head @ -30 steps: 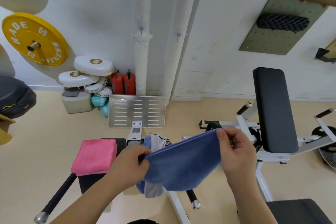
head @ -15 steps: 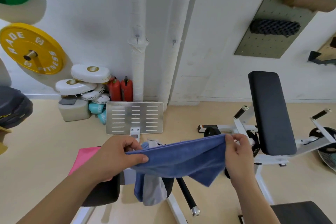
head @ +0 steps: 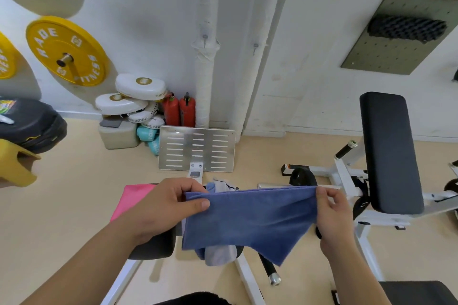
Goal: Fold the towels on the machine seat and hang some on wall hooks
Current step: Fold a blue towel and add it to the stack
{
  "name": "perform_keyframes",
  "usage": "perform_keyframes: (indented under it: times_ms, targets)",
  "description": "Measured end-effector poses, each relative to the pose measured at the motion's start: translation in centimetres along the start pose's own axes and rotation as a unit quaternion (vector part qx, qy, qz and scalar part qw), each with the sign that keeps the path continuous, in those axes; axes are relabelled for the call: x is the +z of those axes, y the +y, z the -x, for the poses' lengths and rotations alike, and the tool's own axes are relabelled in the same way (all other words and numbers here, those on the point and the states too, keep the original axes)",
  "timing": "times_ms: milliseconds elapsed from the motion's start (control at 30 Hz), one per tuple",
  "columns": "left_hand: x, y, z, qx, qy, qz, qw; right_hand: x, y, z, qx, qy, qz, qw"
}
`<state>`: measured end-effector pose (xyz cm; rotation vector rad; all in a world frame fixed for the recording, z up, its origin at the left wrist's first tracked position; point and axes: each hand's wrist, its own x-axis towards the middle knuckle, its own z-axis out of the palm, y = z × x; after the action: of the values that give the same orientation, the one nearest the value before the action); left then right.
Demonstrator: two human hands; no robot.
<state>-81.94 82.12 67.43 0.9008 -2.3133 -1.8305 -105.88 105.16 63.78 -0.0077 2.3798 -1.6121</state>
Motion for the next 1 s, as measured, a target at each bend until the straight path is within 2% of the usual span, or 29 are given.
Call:
perform_keyframes:
  times_ms: [67, 133, 200, 300, 400, 567, 700, 900, 1000]
  targets:
    - [-0.2, -0.7, -0.1, -0.012, -0.009, 0.019, 1.000, 0.2, 0.5, 0.2, 0.028, 0.006, -0.013, 0.999]
    - [-0.3, -1.8, -0.3, -0.053, -0.014, 0.093, 0.994, 0.3, 0.9, 0.5, 0.058, -0.003, -0.031, 0.998]
    - [0.0, -3.2, -0.6, -0.108, 0.053, 0.170, 0.978, 0.5, 1.4, 0.9, 0.090, -0.016, -0.041, 0.995]
    - [0.9, -4.0, -1.3, -0.140, 0.180, 0.228, 0.947, 1.0, 1.6, 1.2, 0.122, -0.019, -0.047, 0.991]
    - [1.5, -3.3, -1.3, -0.140, 0.220, 0.237, 0.936, 1.2, 1.0, 2.2, 0.120, -0.015, -0.060, 0.991]
    - [2.5, -1.9, -1.3, -0.117, 0.191, 0.174, 0.959, 1.3, -0.6, 3.3, 0.107, -0.040, -0.099, 0.989]
    - [4.2, -1.0, -1.4, -0.132, 0.177, 0.217, 0.951, 2.2, -2.7, 5.5, 0.105, -0.109, -0.111, 0.982]
    - [8.4, 2.2, 0.1, -0.024, 0.143, 0.146, 0.979, 5.4, -4.3, 10.0, 0.018, -0.193, -0.083, 0.977]
    - [9.4, 2.3, 0.7, -0.001, 0.123, 0.129, 0.984, 6.2, -4.0, 11.1, 0.001, -0.220, -0.081, 0.972]
